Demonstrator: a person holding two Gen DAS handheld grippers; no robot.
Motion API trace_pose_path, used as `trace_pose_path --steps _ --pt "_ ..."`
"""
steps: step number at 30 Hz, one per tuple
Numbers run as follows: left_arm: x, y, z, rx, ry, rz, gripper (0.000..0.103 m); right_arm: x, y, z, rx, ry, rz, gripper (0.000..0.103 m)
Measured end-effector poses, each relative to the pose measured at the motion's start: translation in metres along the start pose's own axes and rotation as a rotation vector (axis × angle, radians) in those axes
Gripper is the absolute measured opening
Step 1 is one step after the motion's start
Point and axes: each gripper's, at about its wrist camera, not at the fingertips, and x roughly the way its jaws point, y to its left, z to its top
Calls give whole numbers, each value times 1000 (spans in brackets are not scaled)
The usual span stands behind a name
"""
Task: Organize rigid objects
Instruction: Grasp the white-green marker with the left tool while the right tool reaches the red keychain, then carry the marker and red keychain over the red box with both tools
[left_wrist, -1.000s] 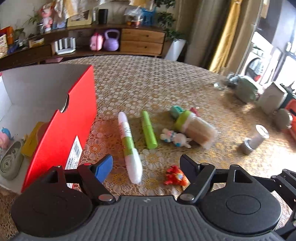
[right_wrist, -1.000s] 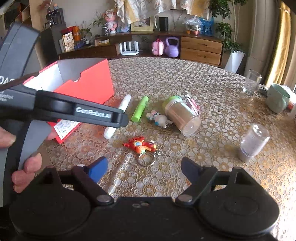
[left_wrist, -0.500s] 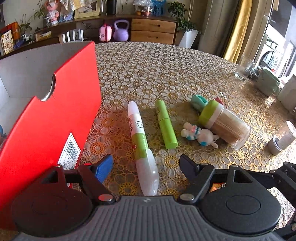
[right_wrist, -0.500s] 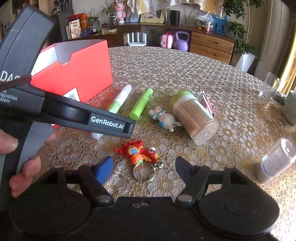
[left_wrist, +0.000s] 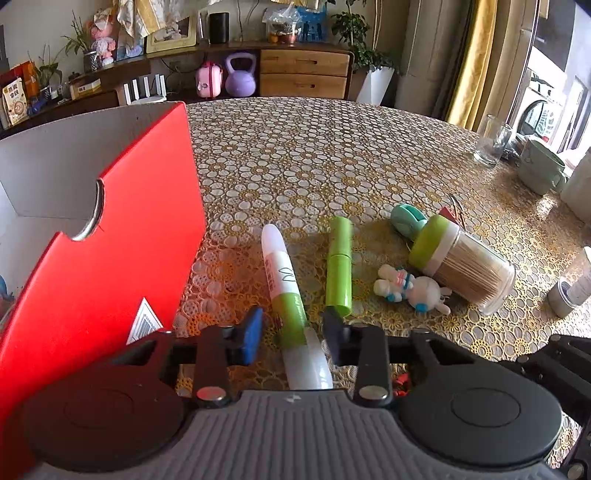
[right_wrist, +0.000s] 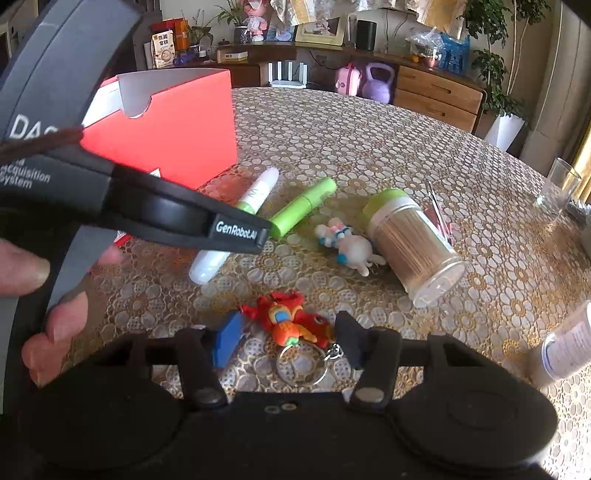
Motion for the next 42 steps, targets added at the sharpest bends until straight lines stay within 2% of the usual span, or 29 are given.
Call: trace_pose_path --steps 3,7,14,25,33,42 --pt "0 3 1 4 1 -2 18 -1 1 1 4 4 4 41" --pt "1 2 1 12 5 4 18 -2 3 5 9 11 0 34" --pt "-7 6 -2 18 7 -3 17 -10 -3 3 72 6 -18 33" --pt "-43 5 -6 30 -1 -69 17 -55 -19 2 175 -39 -69 33" --pt "-82 9 -8 49 -24 -110 17 -86 -4 14 178 -75 -95 33" --pt "-131 24 2 62 -60 -156 17 -121 21 39 178 -123 -84 33"
